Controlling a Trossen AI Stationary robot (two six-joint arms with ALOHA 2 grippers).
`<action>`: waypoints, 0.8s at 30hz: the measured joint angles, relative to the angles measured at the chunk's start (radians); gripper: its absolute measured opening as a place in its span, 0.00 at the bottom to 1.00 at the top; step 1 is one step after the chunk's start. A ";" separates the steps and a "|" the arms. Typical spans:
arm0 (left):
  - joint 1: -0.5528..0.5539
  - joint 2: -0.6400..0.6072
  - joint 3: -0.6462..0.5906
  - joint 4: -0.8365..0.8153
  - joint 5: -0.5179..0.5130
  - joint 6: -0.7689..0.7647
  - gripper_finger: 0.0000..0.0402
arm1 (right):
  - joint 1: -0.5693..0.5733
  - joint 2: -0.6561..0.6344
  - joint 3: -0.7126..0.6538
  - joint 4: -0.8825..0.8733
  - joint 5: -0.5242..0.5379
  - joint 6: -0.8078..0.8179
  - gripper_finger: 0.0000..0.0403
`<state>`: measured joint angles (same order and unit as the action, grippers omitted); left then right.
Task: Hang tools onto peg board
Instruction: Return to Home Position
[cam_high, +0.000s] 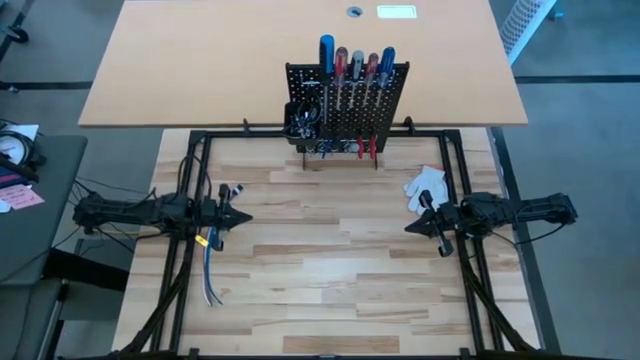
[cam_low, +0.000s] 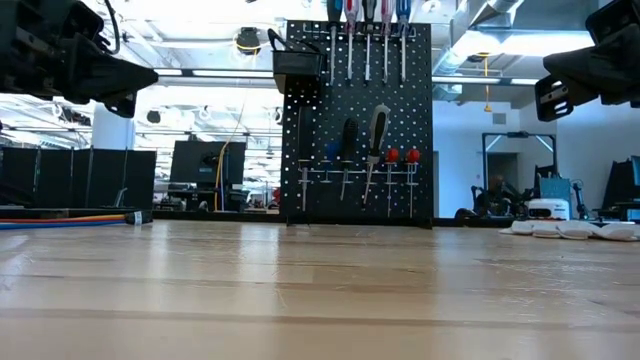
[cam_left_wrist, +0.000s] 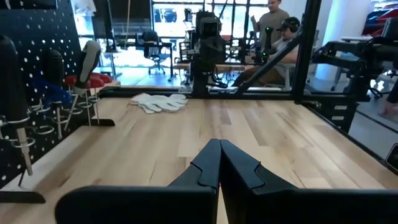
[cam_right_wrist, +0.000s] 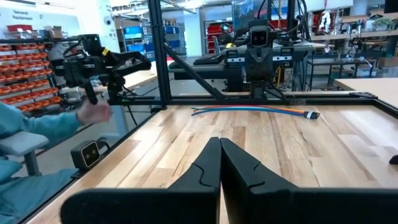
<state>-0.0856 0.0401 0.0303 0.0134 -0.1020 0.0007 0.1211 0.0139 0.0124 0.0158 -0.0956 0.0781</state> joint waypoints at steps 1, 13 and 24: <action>0.000 0.000 0.000 0.001 0.000 0.000 0.00 | 0.000 0.000 0.000 0.001 0.000 -0.015 0.02; 0.000 -0.001 0.000 0.000 -0.002 -0.001 0.00 | -0.005 0.000 -0.001 0.015 0.000 -0.182 0.02; 0.000 -0.001 0.000 0.000 -0.003 -0.001 0.00 | -0.005 0.000 -0.001 0.017 0.000 -0.184 0.02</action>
<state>-0.0856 0.0391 0.0303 0.0139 -0.1046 -0.0002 0.1162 0.0139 0.0113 0.0330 -0.0959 -0.1059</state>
